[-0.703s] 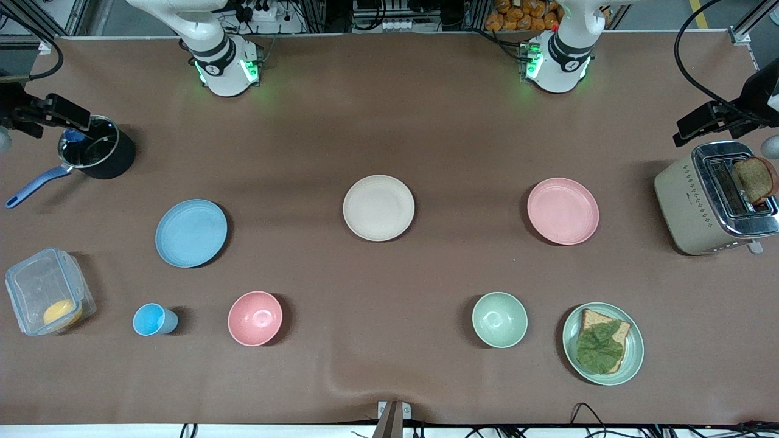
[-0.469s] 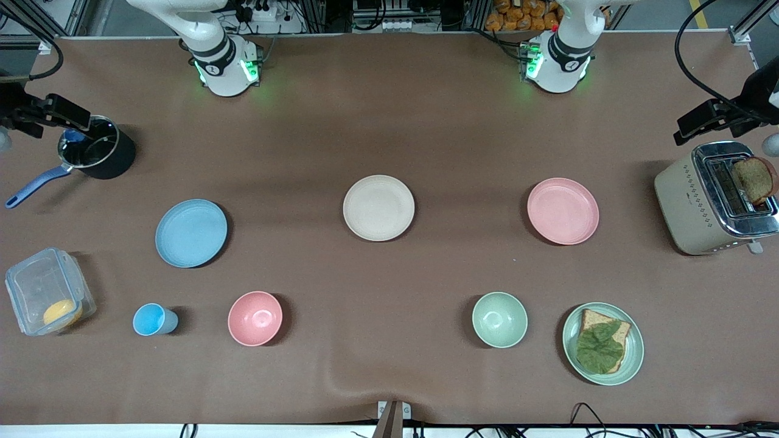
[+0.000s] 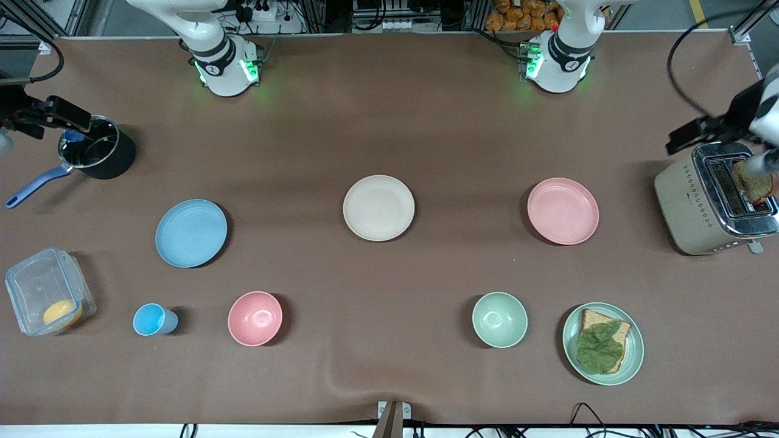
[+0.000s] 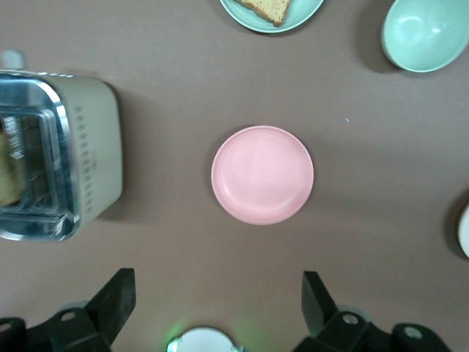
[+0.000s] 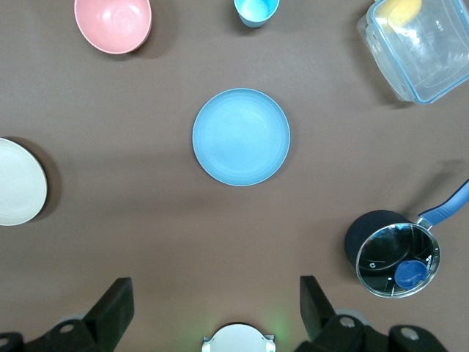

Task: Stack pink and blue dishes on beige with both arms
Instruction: 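Reach the left gripper toward the rim of the pink plate, then grasp the pink plate and blue plate rims with both grippers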

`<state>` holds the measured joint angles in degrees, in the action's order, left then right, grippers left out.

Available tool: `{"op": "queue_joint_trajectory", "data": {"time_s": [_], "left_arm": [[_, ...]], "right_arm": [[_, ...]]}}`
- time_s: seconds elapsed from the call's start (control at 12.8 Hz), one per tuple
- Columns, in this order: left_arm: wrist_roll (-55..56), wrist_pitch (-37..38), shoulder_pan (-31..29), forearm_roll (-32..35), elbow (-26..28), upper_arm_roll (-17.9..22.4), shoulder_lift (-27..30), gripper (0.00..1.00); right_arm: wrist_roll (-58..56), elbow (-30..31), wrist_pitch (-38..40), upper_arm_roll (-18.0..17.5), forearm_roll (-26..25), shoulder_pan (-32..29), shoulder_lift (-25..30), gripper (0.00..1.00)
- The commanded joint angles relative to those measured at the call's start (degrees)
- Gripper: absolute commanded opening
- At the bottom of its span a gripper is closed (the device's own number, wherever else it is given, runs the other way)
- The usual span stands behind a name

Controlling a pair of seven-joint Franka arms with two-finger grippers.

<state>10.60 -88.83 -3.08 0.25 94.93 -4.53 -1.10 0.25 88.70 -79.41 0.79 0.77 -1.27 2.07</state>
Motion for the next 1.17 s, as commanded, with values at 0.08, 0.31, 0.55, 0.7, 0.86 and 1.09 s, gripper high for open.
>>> {"op": "queue_joint_trajectory", "data": {"time_s": [0.08,0.31,0.55,0.7,0.86,1.09], "left_arm": [[-1.11,-20.98,-1.48,1.86,21.31,-0.13,1.63,1.00],[-1.11,-35.41,-3.51,1.86,32.39,-0.13,-1.17,1.00],[-1.20,-46.04,-5.44,3.70,37.25,-0.13,-8.44,1.00],[-1.20,-55.62,-8.86,6.58,40.15,-0.22,-12.85,1.00],[-1.20,-57.68,-9.49,7.57,40.51,-0.22,-14.80,1.00],[-0.59,-57.77,-9.23,7.57,40.25,-0.57,-15.51,1.00]], "right_arm": [[-0.25,1.82,-0.74,-0.18,0.02,-1.54,-1.44,1.00],[-0.07,4.37,-4.16,-0.18,0.02,-2.07,-6.27,1.00],[-0.43,11.30,-12.05,-0.18,0.02,-4.18,-9.79,1.00],[-0.77,17.88,-20.30,-0.18,0.02,-5.49,-10.67,1.00],[-1.04,23.08,-27.96,-0.18,0.02,-6.12,-12.43,1.00],[-1.04,24.51,-33.78,-0.18,0.02,-7.17,-17.87,1.00]]}}
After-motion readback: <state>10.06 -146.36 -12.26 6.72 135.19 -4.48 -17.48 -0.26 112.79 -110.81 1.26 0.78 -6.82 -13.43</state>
